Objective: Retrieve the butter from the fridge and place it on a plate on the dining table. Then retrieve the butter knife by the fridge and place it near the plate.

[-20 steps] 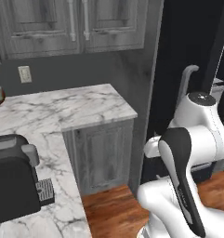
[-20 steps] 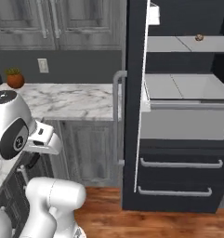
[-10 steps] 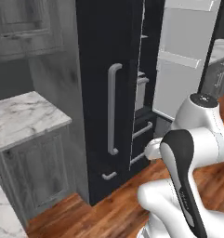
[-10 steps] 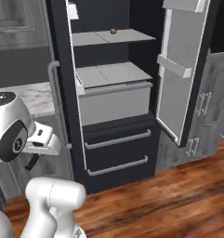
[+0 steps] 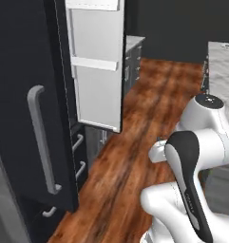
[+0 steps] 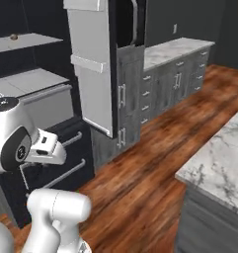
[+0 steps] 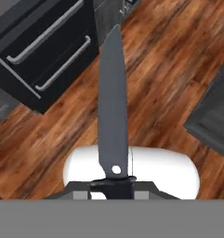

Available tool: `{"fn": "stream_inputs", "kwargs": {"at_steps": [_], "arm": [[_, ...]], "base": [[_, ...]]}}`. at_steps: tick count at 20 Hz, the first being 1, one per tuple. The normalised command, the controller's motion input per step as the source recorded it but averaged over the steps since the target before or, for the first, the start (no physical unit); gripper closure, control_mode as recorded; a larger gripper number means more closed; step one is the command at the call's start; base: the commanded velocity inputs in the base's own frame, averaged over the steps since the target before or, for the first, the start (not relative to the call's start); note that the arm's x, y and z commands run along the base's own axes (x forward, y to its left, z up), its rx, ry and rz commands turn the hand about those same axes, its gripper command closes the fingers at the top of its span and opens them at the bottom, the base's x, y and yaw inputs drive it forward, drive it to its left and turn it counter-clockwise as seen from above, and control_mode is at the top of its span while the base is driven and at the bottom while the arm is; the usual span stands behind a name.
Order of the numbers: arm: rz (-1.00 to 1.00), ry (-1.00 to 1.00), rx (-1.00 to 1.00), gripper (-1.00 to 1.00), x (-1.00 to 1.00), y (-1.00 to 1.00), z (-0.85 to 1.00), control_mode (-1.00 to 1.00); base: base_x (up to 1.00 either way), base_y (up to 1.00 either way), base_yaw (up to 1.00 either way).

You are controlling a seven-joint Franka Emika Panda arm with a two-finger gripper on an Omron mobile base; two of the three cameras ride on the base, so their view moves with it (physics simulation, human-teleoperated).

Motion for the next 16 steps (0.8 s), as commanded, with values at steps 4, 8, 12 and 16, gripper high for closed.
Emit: {"fn": "stream_inputs", "kwargs": {"at_steps": [4, 8, 12, 16], "arm": [[0.0, 0.0, 0.0, 1.0, 0.0, 0.0, 0.0, 1.0], [0.0, 0.0, 0.0, 1.0, 0.0, 0.0, 0.0, 1.0], [0.0, 0.0, 0.0, 1.0, 0.0, 0.0, 0.0, 1.0], [0.0, 0.0, 0.0, 1.0, 0.0, 0.0, 0.0, 1.0]], "base": [[0.37, 0.09, -0.78], [0.37, -0.03, -0.74], [0.58, 0.0, -0.6], [0.74, 0.06, -0.13]]}}
